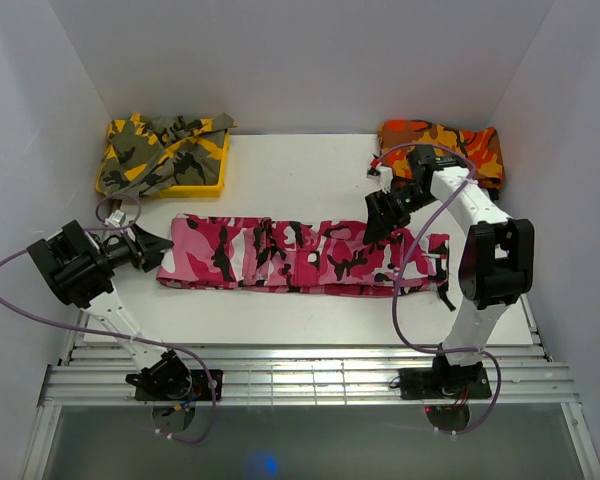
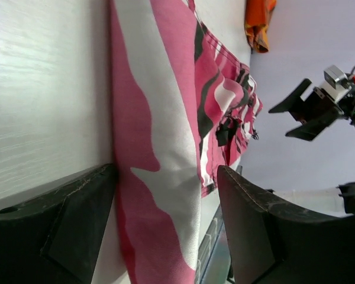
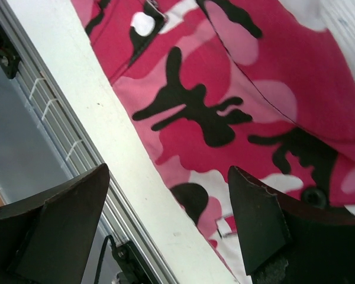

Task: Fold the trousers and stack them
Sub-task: Fold the trousers

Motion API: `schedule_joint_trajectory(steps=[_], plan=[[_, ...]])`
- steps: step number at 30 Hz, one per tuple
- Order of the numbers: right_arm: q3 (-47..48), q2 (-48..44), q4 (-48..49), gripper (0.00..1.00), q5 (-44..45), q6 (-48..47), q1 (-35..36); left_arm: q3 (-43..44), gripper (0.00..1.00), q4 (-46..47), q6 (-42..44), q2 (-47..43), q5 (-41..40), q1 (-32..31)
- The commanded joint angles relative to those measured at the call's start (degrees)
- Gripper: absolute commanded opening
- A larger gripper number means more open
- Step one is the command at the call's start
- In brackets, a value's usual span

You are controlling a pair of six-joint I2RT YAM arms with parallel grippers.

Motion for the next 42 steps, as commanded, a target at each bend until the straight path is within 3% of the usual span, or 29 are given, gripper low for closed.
schedule_joint_trajectory(steps=[1,3,7,8,11,12,13,19,25,28,33,40,42], plan=[[-0.43,-2.6,-2.89,0.86,0.98,-2.81,-2.16,-2.28,0.82,-1.21,4.15,-0.35,0.73,-1.87],[0.36,-2.51,-3.51,0.86,1.33,-3.52,-2.87,-4.22,0.82,1.94,1.79,-0.7,-1.56,-1.87],[0.89,-2.51,-4.3,0.84,2.91,-4.22,-4.36,-6.95,0.56,6.17,-1.55,-1.66,-4.38,-0.91],[0.8,-2.77,-4.56,0.84,3.35,-4.48,-4.97,-6.78,0.44,6.79,-2.35,-2.1,-4.12,-0.38],[-0.25,-3.47,-5.18,0.82,5.37,-5.62,-8.22,-4.07,0.21,7.5,-4.55,-4.38,-3.77,1.55],[-0.6,-3.74,-5.09,0.81,6.5,-6.24,-10.23,-2.83,0.05,6.8,-4.99,-4.91,-4.46,2.34],[-1.3,-4.26,-5.09,0.81,6.86,-6.42,-10.95,-1.25,0.0,5.84,-5.0,-5.7,-5.17,2.7],[-1.22,-5.14,-7.37,0.8,8.71,-8.96,-18.25,17.19,0.0,-7.33,-0.44,-7.02,-10.26,5.78],[-4.11,-4.79,-8.69,0.82,11.52,-10.28,-19.57,22.41,0.0,-14.2,5.37,-15.98,-14.05,2.53],[-6.14,-3.66,-9.13,0.79,10.57,-10.46,-19.66,21.88,0.0,-16.49,6.34,-21.95,-14.66,-3.17],[-6.93,0.83,-11.95,0.65,3.37,-11.43,-18.43,19.6,0.0,-15.89,3.54,-28.82,-17.91,-21.79],[-8.25,6.09,-9.13,0.66,-7.09,-8.7,-12.98,18.19,0.0,-7.02,-9.81,-26.98,-22.74,-43.25],[-8.08,7.33,-8.44,0.66,-11.12,-8.27,-11.76,16.88,0.0,-2.02,-17.46,-25.84,-27.65,-50.45]])
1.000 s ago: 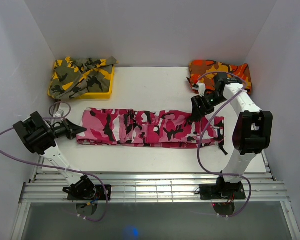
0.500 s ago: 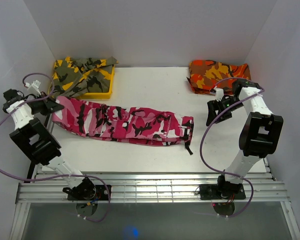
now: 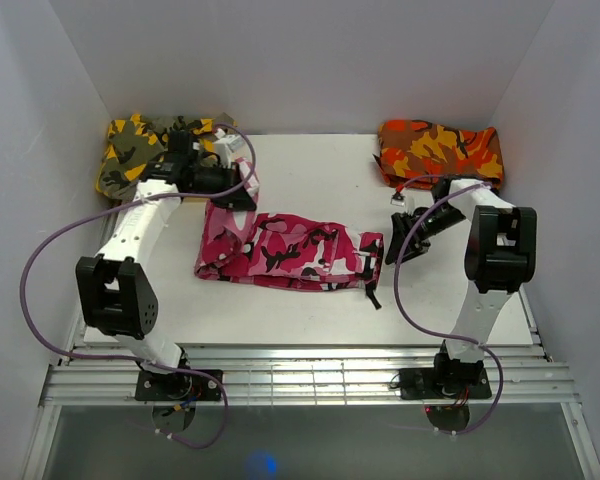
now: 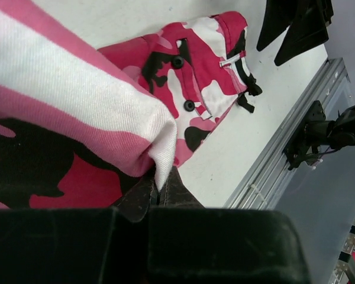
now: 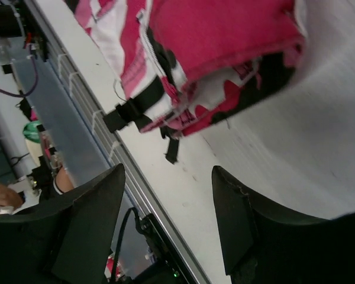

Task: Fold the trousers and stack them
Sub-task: Fold the trousers

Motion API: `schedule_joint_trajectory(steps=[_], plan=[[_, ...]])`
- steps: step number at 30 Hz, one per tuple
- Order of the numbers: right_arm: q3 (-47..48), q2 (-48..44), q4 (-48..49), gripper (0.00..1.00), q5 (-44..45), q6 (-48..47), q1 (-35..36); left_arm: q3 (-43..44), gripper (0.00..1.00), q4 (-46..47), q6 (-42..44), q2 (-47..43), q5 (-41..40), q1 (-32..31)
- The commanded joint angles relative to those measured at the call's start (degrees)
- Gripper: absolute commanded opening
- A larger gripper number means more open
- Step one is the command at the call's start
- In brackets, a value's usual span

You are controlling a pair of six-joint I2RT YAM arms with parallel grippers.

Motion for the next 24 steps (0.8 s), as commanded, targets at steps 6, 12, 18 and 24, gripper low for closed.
schedule_joint_trajectory(steps=[6,12,18,24], plan=[[-0.91,4.75,3.49,0.56,-13.11,3.86,7.61,-3.56,0.0,16.87,-18.57,6.11,-17.01,-23.84],[-3.8,4.84,13.24,0.26,-9.87,13.51,10.08,-2.94,0.0,21.53,-25.17,13.77,-22.29,-31.06],[-4.51,5.46,12.22,0.08,-2.49,13.56,9.39,-5.66,0.0,22.51,-30.28,15.53,-24.93,-31.42],[-6.62,-6.65,8.16,0.08,6.83,12.3,-0.98,-13.48,0.0,22.77,-32.57,15.26,-25.3,-26.33]])
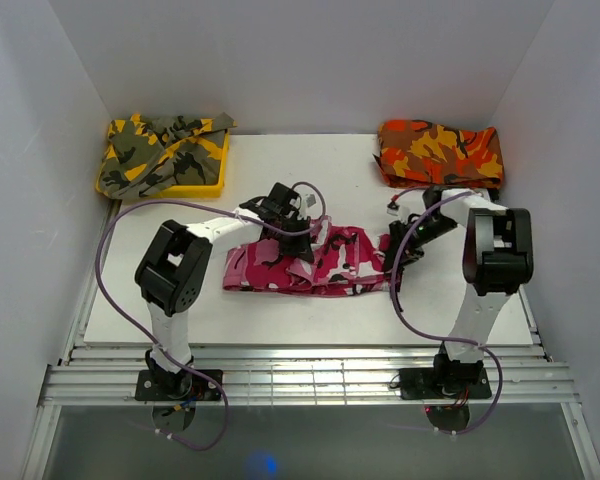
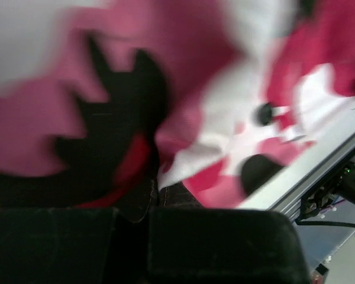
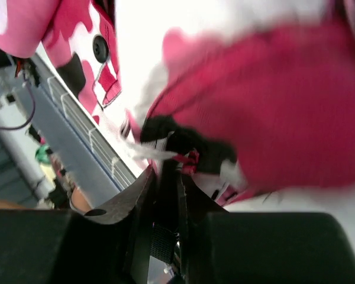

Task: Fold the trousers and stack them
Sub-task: Fold the trousers

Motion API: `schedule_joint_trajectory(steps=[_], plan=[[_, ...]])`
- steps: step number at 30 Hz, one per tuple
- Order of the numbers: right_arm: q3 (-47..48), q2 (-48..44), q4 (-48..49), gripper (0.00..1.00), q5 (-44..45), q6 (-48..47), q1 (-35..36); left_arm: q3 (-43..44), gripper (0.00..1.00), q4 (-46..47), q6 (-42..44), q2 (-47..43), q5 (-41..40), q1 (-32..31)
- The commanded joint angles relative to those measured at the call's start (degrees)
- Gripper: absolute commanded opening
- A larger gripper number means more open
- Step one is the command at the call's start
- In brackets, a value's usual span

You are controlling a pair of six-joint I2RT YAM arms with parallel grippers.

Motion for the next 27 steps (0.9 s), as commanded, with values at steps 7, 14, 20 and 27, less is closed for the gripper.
schedule_joint_trajectory(steps=[7,14,20,27], plan=[[2.15,-7.32,-10.65,0.57,10.45,-6.55,-8.16,-3.09,0.0,1.67,-1.0,-1.32,-0.83,4.37],[14.28,-9.52,-12.5,0.52,-8.06,-6.11,-6.86,-5.1,0.0,1.05,-0.12,-0.17,-2.24,4.46],[12.45,-3.73,-5.32,0.38,-11.37,-0.93,2.72,-3.62,0.0,0.7,-0.29,-1.4,-2.5,4.46],[2.34,5.59,7.35,0.29,-4.33,1.7,3.17,-0.98,0.0,-0.88,-0.29,-7.55,-2.59,3.85]])
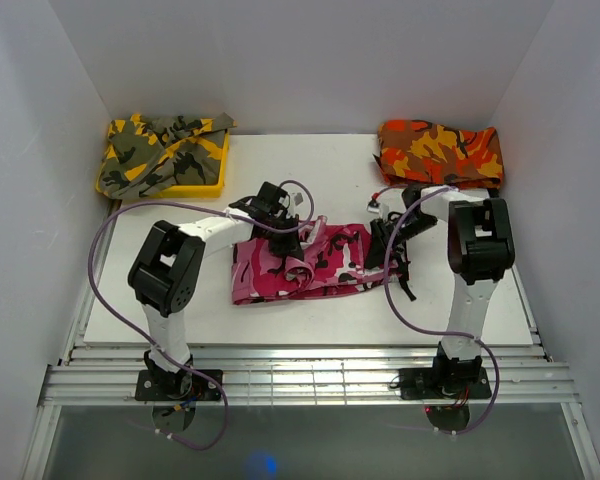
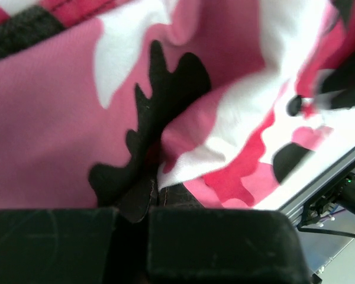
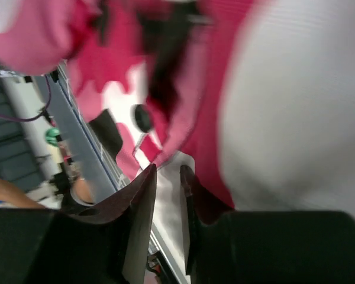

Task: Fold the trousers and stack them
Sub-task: Fold the trousers

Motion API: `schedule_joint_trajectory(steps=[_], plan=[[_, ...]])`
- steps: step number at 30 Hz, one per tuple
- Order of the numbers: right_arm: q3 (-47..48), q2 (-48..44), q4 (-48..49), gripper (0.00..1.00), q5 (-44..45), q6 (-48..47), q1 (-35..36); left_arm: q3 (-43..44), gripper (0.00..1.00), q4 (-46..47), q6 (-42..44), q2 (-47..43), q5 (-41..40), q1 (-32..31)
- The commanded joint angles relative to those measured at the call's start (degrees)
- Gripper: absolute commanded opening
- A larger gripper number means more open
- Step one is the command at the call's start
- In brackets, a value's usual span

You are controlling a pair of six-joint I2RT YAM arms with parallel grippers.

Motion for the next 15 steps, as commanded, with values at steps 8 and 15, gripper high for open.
schedule_joint_trajectory(steps=[8,15], plan=[[-3.66,5.4,9.0,0.26,3.11,6.84,1.32,13.58,0.0,-5.79,-0.64,-9.19,-1.41,-5.35],[-3.83,3.65,8.2,0.26,0.83,6.5,1.5,19.48,0.0,-3.88,-6.35,-1.47,-2.2,-10.01]])
